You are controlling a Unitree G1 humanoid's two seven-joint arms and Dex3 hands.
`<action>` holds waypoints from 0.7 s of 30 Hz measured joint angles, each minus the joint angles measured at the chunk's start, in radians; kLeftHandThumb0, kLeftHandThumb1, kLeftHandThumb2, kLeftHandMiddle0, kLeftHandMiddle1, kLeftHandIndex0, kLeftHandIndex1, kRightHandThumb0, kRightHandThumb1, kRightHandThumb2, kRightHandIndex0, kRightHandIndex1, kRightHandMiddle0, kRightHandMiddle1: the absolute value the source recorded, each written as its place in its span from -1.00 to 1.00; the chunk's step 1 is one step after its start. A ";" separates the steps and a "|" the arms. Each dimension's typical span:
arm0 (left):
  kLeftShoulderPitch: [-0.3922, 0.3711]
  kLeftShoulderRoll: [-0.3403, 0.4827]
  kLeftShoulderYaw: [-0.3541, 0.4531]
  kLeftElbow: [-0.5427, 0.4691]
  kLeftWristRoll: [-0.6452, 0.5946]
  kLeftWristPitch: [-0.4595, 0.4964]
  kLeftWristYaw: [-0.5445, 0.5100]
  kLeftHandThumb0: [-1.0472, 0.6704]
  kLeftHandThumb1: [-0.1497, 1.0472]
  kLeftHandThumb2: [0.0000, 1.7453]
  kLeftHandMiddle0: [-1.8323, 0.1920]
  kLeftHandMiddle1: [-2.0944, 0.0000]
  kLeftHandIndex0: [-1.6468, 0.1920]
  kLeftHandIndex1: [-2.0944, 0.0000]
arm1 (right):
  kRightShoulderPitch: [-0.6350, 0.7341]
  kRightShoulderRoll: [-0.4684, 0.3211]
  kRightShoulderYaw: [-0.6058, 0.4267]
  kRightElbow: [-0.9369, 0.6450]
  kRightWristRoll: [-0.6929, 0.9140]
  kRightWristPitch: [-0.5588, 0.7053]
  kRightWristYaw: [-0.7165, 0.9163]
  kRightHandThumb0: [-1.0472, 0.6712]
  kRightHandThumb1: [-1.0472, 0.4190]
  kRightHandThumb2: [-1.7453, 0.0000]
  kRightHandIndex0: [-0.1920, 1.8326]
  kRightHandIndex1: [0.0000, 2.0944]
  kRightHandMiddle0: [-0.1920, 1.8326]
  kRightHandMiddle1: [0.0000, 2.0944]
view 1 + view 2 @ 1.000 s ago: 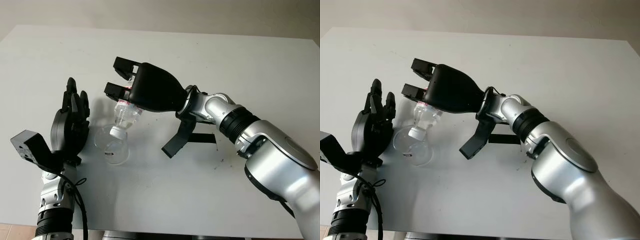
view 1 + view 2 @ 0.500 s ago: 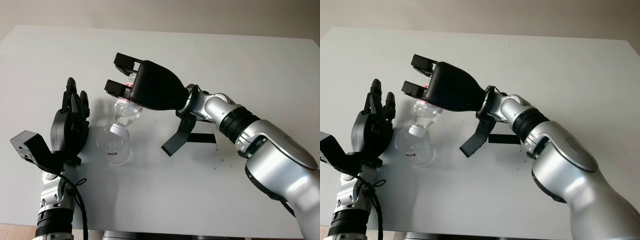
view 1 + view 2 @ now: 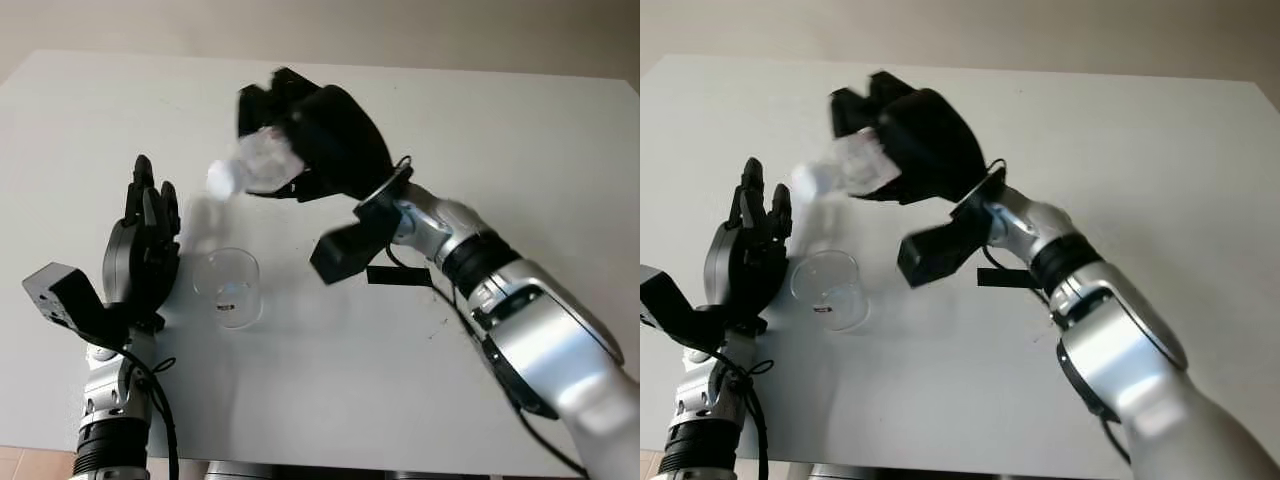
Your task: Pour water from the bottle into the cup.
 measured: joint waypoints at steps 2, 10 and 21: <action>0.003 0.000 0.000 -0.003 -0.001 0.001 -0.003 -0.74 1.00 -0.30 1.00 0.98 1.00 1.00 | 0.052 0.004 -0.065 -0.078 0.092 0.058 0.094 0.04 -0.97 0.74 0.25 1.00 -0.07 1.00; 0.027 0.000 -0.001 -0.025 -0.001 0.005 -0.014 -0.75 1.00 -0.29 1.00 1.00 1.00 1.00 | 0.269 -0.027 -0.221 -0.396 0.236 0.314 0.296 -0.01 -1.00 0.78 0.27 1.00 -0.03 1.00; 0.052 0.000 -0.001 -0.049 0.000 0.020 -0.009 -0.76 1.00 -0.29 1.00 1.00 1.00 1.00 | 0.540 -0.101 -0.403 -0.773 0.385 0.714 0.457 -0.08 -1.00 0.78 0.20 1.00 -0.09 1.00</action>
